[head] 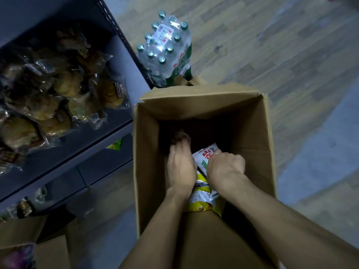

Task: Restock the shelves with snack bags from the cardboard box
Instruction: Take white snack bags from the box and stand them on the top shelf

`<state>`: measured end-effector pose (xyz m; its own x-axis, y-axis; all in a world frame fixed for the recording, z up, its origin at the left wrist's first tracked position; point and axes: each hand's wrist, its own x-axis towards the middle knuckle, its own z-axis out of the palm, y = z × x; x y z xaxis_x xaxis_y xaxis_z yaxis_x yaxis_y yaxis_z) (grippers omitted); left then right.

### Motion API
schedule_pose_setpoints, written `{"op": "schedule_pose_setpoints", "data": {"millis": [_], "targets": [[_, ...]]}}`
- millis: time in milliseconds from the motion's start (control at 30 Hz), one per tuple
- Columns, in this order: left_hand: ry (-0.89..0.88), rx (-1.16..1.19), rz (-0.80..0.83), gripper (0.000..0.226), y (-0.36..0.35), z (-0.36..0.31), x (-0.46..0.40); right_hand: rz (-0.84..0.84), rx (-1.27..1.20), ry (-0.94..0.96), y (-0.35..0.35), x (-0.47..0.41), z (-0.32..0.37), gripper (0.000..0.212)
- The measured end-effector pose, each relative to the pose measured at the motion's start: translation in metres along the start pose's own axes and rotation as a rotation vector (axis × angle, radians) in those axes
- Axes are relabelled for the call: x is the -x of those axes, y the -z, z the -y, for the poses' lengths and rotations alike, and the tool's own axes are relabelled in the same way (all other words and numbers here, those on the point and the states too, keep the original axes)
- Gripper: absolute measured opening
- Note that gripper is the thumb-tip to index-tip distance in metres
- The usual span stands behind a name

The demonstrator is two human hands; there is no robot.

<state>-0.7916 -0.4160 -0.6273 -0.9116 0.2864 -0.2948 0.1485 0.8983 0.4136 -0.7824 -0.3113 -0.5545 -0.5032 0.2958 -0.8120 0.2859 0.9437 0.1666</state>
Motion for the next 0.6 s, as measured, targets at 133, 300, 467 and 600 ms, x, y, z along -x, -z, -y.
{"op": "schedule_pose_setpoints", "data": {"millis": [133, 300, 467, 600], "targets": [[0.211, 0.067, 0.019, 0.054, -0.005, 0.016, 0.011, -0.023, 0.014, 0.001, 0.005, -0.005, 0.002, 0.041], [0.352, 0.331, 0.109, 0.060, -0.017, 0.030, 0.005, -0.115, -0.138, -0.076, -0.003, -0.024, 0.006, 0.050], [0.365, 0.355, 0.131, 0.056, -0.022, 0.029, 0.001, -0.014, -0.376, -0.043, -0.016, -0.042, 0.007, 0.072], [0.456, 0.453, 0.148, 0.061, -0.023, 0.030, 0.002, 0.084, -0.478, -0.015, -0.035, -0.054, 0.014, 0.075]]}}
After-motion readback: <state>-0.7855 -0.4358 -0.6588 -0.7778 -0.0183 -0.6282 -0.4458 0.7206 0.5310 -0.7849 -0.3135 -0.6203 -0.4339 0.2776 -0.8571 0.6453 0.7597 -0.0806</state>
